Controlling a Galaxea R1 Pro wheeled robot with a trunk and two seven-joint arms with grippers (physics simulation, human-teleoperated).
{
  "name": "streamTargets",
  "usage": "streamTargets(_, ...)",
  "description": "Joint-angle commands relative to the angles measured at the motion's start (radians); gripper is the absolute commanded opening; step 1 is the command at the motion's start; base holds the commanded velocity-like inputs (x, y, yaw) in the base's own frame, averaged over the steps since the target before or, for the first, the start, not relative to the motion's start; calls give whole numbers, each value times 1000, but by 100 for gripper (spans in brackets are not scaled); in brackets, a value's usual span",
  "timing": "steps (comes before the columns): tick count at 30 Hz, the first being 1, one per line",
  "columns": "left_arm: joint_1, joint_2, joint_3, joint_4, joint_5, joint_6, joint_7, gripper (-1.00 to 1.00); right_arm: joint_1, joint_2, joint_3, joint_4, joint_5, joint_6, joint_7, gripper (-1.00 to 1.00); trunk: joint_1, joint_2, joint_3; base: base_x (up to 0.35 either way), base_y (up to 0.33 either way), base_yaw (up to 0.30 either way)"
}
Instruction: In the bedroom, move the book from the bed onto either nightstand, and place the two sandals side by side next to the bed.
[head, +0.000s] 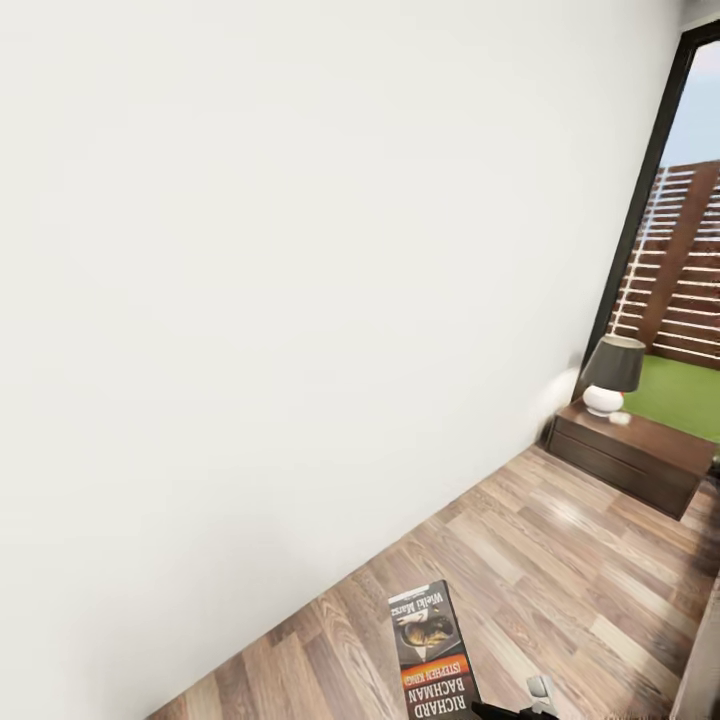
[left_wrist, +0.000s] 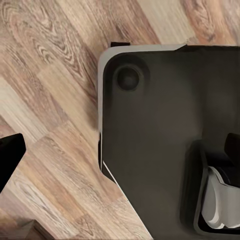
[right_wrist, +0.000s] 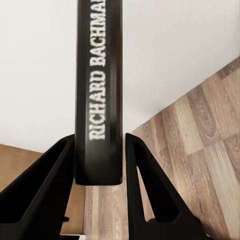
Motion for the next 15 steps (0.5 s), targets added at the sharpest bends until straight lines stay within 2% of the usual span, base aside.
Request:
streamTargets(1, 0, 0, -8, 0, 10, -3, -2, 100, -1, 1, -9, 0, 8, 7, 4, -100, 1, -1, 0, 89, 132, -262)
streamTargets(10, 0, 0, -8, 0, 10, -4, -2, 100, -1, 1, -9, 0, 8, 6, 4, -100, 1, -1, 0, 35, 59, -276)
streamTargets(15, 0, 1, -8, 1, 10, -3, -2, 100, -1, 1, -9, 0, 8, 6, 4, -100, 1, -1, 0, 63, 152, -284)
